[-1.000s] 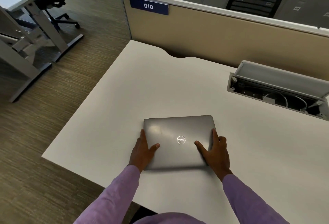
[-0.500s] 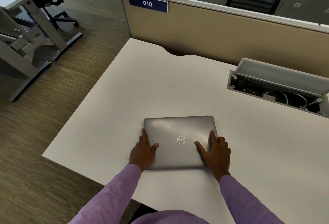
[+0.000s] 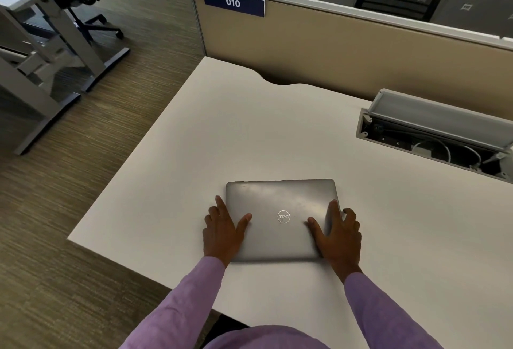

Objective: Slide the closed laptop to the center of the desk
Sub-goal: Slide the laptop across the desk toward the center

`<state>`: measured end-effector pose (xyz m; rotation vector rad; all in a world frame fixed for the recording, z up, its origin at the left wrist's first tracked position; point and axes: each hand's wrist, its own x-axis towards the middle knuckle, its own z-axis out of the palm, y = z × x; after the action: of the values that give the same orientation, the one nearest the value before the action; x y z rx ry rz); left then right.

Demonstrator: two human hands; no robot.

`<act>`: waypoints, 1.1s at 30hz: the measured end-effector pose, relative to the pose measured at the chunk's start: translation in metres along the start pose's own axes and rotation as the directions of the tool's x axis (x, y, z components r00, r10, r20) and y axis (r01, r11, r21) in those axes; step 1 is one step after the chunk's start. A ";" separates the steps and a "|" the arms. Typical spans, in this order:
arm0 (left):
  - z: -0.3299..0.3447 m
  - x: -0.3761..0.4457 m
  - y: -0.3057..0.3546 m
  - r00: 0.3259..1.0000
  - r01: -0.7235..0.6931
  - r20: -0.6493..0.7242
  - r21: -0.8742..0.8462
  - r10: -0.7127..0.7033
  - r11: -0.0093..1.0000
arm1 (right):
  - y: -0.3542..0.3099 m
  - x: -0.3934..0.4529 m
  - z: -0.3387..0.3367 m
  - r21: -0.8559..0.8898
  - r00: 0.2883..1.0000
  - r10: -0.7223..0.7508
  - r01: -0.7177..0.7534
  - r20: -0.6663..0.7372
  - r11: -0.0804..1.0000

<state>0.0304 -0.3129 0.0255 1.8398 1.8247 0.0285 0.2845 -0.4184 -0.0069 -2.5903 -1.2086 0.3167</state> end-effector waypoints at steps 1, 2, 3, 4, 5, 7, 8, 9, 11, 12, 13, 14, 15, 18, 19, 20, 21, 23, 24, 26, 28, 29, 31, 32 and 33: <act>0.000 0.000 0.002 1.000 0.017 -0.007 -0.038 -0.017 0.999 | -0.001 0.001 -0.001 0.015 1.000 -0.001 0.001 -0.004 1.000; -0.001 0.000 0.003 0.999 0.032 -0.006 -0.076 -0.032 0.997 | -0.002 0.003 -0.002 0.025 1.000 -0.002 0.002 -0.007 1.000; -0.001 0.000 0.004 0.999 0.044 0.001 -0.110 -0.044 0.993 | -0.003 0.005 -0.003 0.030 1.000 -0.004 0.004 -0.009 1.000; -0.002 0.001 0.005 0.999 0.054 0.010 -0.139 -0.053 0.989 | -0.004 0.007 -0.003 0.034 1.000 -0.006 0.006 -0.010 0.999; -0.002 0.001 0.006 0.998 0.061 0.020 -0.165 -0.059 0.984 | -0.005 0.008 -0.004 0.036 1.000 -0.008 0.009 -0.012 0.999; -0.003 0.002 0.008 0.997 0.076 0.040 -0.218 -0.069 0.973 | -0.006 0.011 -0.003 0.035 1.000 -0.008 0.009 -0.009 0.999; -0.003 0.002 0.009 0.996 0.085 0.052 -0.246 -0.074 0.966 | -0.006 0.011 -0.002 0.030 1.000 -0.007 0.007 -0.002 1.000; -0.003 0.002 0.011 0.994 0.097 0.067 -0.276 -0.081 0.956 | -0.006 0.011 0.000 0.021 1.000 -0.007 0.007 0.005 1.000; -0.003 0.001 0.014 0.989 0.136 0.098 -0.351 -0.108 0.927 | -0.005 0.010 0.003 -0.002 1.000 -0.011 0.011 0.018 1.000; -0.003 0.002 0.016 0.985 0.166 0.117 -0.388 -0.130 0.907 | -0.004 0.010 0.005 -0.012 1.000 -0.011 0.011 0.026 1.000; -0.003 0.003 0.018 0.979 0.198 0.137 -0.415 -0.154 0.888 | -0.003 0.010 0.006 -0.021 0.999 -0.011 0.012 0.033 1.000; -0.003 0.004 0.020 0.972 0.225 0.155 -0.428 -0.175 0.875 | -0.002 0.011 0.007 -0.030 0.999 -0.014 0.015 0.040 0.999; -0.003 0.005 0.021 0.967 0.246 0.170 -0.429 -0.190 0.869 | -0.001 0.012 0.007 -0.038 0.999 -0.017 0.019 0.046 0.999; -0.005 0.009 0.023 0.958 0.273 0.196 -0.402 -0.210 0.874 | 0.000 0.016 0.007 -0.034 0.998 -0.017 0.019 0.061 0.999; -0.005 0.010 0.022 0.956 0.281 0.198 -0.396 -0.217 0.875 | 0.000 0.016 0.006 -0.022 0.998 -0.013 0.015 0.063 1.000; -0.006 0.011 0.021 0.954 0.288 0.197 -0.394 -0.226 0.873 | 0.000 0.017 0.006 -0.004 0.998 -0.008 0.009 0.066 1.000; -0.006 0.012 0.020 0.953 0.294 0.193 -0.400 -0.234 0.868 | 0.000 0.018 0.005 0.016 0.997 -0.002 0.001 0.074 1.000; -0.007 0.014 0.016 0.956 0.288 0.182 -0.433 -0.230 0.854 | 0.000 0.019 0.003 0.060 0.995 0.009 -0.015 0.102 0.998; -0.007 0.015 0.013 0.960 0.277 0.180 -0.463 -0.216 0.842 | 0.000 0.020 0.002 0.080 0.993 0.012 -0.021 0.118 0.997; -0.007 0.017 0.007 0.966 0.251 0.183 -0.526 -0.181 0.812 | 0.000 0.023 -0.001 0.114 0.990 0.011 -0.028 0.141 0.993; -0.008 0.018 0.004 0.970 0.235 0.183 -0.545 -0.160 0.805 | 0.000 0.025 -0.004 0.145 0.989 0.004 -0.026 0.150 0.989; -0.009 0.018 0.003 0.972 0.229 0.180 -0.546 -0.154 0.806 | 0.000 0.025 -0.005 0.158 0.989 0.001 -0.025 0.150 0.987; -0.008 0.019 0.002 0.974 0.220 0.174 -0.558 -0.146 0.800 | -0.001 0.025 -0.007 0.178 0.989 -0.003 -0.024 0.151 0.984; -0.008 0.019 0.002 0.974 0.218 0.173 -0.568 -0.144 0.794 | -0.001 0.024 -0.008 0.189 0.988 -0.001 -0.028 0.155 0.982; -0.008 0.019 0.001 0.975 0.217 0.174 -0.577 -0.141 0.788 | -0.001 0.024 -0.009 0.202 0.987 0.002 -0.035 0.161 0.979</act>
<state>0.0301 -0.2923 0.0255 1.1944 1.6463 0.3706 0.3019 -0.4001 -0.0002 -2.4378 -1.1372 0.6301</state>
